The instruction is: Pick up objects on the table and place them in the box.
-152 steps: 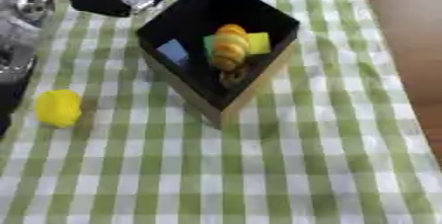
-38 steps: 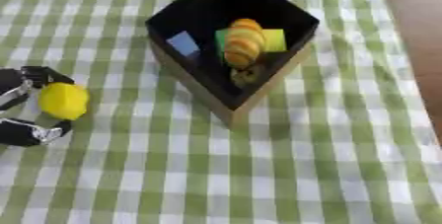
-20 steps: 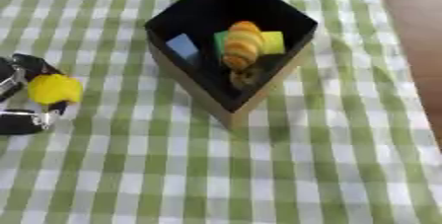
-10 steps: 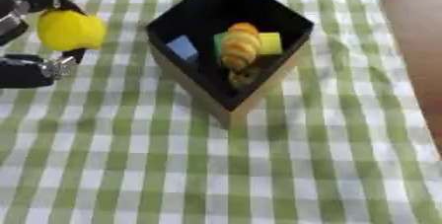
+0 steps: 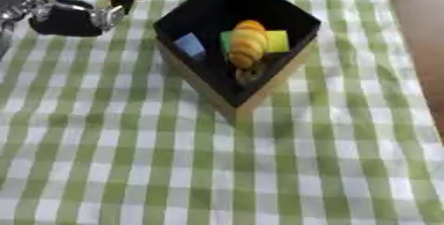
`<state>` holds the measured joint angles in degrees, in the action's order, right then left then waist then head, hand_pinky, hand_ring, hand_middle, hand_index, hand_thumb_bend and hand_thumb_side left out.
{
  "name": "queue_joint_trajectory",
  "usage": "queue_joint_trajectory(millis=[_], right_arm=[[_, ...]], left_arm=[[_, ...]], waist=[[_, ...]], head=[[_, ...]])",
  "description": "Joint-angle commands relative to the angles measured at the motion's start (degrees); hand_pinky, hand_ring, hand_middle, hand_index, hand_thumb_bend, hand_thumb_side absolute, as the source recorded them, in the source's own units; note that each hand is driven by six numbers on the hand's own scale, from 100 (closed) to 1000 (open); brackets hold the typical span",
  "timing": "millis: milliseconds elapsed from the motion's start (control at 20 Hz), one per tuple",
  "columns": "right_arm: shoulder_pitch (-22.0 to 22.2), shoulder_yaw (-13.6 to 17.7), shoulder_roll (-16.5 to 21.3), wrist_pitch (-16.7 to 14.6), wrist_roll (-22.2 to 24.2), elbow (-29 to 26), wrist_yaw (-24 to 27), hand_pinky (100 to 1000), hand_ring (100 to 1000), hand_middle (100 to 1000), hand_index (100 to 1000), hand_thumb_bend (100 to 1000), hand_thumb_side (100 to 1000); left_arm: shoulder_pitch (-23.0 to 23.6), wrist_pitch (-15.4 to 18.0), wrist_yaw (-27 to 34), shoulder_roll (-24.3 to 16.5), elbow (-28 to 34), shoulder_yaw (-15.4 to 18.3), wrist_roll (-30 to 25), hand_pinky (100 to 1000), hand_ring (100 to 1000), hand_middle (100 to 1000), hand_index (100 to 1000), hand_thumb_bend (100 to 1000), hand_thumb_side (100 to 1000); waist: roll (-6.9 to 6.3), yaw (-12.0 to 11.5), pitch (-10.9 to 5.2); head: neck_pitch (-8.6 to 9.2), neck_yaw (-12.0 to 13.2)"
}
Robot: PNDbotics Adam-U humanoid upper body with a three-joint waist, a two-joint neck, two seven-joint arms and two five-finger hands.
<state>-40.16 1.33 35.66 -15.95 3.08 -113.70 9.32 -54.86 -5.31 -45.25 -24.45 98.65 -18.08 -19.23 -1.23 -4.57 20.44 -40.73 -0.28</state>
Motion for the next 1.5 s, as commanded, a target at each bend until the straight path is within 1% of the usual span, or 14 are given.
queue_joint_trajectory(millis=[50,200,350,500,600,800,1050,1100,1250,1400,1500], right_arm=[[-1.28,0.20,1.11,-0.12,-0.22,-0.89,0.51,861,848,629,857,100,534],[-1.57,0.26,0.92,0.04,-0.21,-0.89,0.67,861,848,629,857,100,535],[-1.73,0.28,0.73,0.15,-0.20,-0.89,0.79,861,848,629,857,100,536],[-2.04,0.24,0.26,0.27,-0.08,-0.89,1.00,862,849,630,857,100,537],[-2.15,0.26,0.03,0.40,-0.02,-0.89,1.10,862,850,630,856,100,537],[-2.49,0.35,-0.58,0.62,0.04,-0.89,1.31,863,850,630,856,100,539],[-2.72,0.44,-0.99,0.74,0.08,-0.89,1.48,863,851,629,856,100,540],[-2.73,0.45,-1.04,0.76,0.12,-0.89,1.50,863,851,629,856,100,540],[-2.79,0.45,-1.23,0.81,0.21,-0.89,1.55,864,852,628,856,100,540],[-2.75,0.45,-1.39,0.91,0.32,-0.89,1.57,864,852,627,855,100,539],[-2.71,0.47,-1.46,0.93,0.36,-0.89,1.58,864,852,627,855,100,539]], left_arm=[[-4.18,-1.56,-1.51,3.89,-3.95,1.70,-0.64,669,611,541,681,100,155],[-6.37,-2.57,-3.66,8.02,-8.22,1.88,-1.10,677,618,547,686,100,161],[-7.19,-2.28,-5.90,10.66,-12.60,2.03,-0.48,678,620,549,687,101,167],[-8.41,0.10,-6.74,12.73,-19.56,2.20,2.49,679,622,550,689,105,175],[-8.87,1.56,-6.97,13.63,-22.30,2.18,4.27,681,623,551,690,104,179],[-9.46,3.51,-6.63,15.04,-24.48,1.90,6.30,682,624,551,690,101,186],[-9.27,4.16,-6.95,16.10,-26.22,1.46,7.10,684,631,560,698,141,233],[-9.14,4.16,-7.16,16.31,-26.67,1.39,7.21,685,635,564,702,155,262],[-8.75,4.10,-7.42,17.02,-27.93,1.29,7.46,688,642,570,709,172,296],[-8.42,4.02,-7.31,17.58,-28.67,1.15,7.82,694,654,580,721,206,363],[-8.20,3.89,-7.26,17.81,-29.07,1.07,8.03,699,661,589,732,230,390]], waist=[[0.33,0.09,-1.08],[0.31,-0.12,-1.05],[0.23,-0.07,-0.94],[0.18,0.33,-0.76],[0.16,0.55,-0.61],[0.11,1.15,-0.23],[0.11,1.63,0.07],[0.10,1.68,0.11],[0.10,1.84,0.23],[0.15,2.00,0.31],[0.17,2.08,0.34]], head=[[0.83,0.64],[0.90,0.47],[1.13,-0.02],[1.30,-0.20],[1.46,-0.24],[1.89,-0.17],[2.19,-0.12],[2.24,-0.13],[2.38,-0.09],[2.47,-0.03],[2.52,-0.02]])
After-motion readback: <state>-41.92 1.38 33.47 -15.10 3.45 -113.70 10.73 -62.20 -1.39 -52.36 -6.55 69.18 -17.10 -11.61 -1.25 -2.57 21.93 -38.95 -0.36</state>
